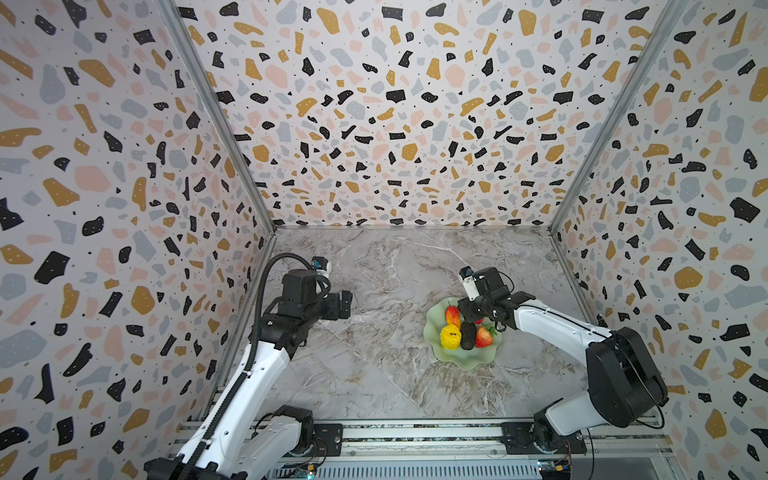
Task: Place and organize the fake fruits in the fruit bowl
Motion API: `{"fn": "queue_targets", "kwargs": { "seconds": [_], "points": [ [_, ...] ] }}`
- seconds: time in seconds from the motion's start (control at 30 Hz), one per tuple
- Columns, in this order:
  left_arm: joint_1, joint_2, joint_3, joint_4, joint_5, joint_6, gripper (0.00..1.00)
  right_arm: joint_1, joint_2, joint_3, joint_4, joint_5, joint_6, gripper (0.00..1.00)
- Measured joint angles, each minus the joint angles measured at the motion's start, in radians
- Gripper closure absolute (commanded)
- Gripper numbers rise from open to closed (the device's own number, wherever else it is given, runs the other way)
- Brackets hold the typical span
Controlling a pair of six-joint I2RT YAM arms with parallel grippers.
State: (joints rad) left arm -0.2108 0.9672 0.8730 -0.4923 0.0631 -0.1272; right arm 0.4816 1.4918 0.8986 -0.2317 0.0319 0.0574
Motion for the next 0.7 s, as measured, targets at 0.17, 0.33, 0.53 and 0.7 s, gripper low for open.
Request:
{"fn": "queue_targets", "kwargs": {
  "seconds": [0.17, 0.33, 0.53, 0.7],
  "points": [
    [-0.002, 0.01, 0.0, 0.008, 0.002, -0.001, 0.0, 0.0, -0.037, 0.0, -0.002, 0.01, 0.002, 0.04],
    [-0.003, 0.039, 0.0, 0.063, 0.006, -0.022, 0.01, -0.028, -0.192, -0.011, 0.031, 0.035, 0.014, 0.01],
    [-0.008, 0.045, -0.081, 0.317, -0.122, -0.055, 0.01, -0.222, -0.415, -0.213, 0.31, 0.089, 0.072, 0.01],
    [-0.009, 0.105, -0.289, 0.679, -0.367, -0.064, 0.0, -0.323, -0.406, -0.463, 0.649, 0.204, 0.069, 0.01]
  ]
}}
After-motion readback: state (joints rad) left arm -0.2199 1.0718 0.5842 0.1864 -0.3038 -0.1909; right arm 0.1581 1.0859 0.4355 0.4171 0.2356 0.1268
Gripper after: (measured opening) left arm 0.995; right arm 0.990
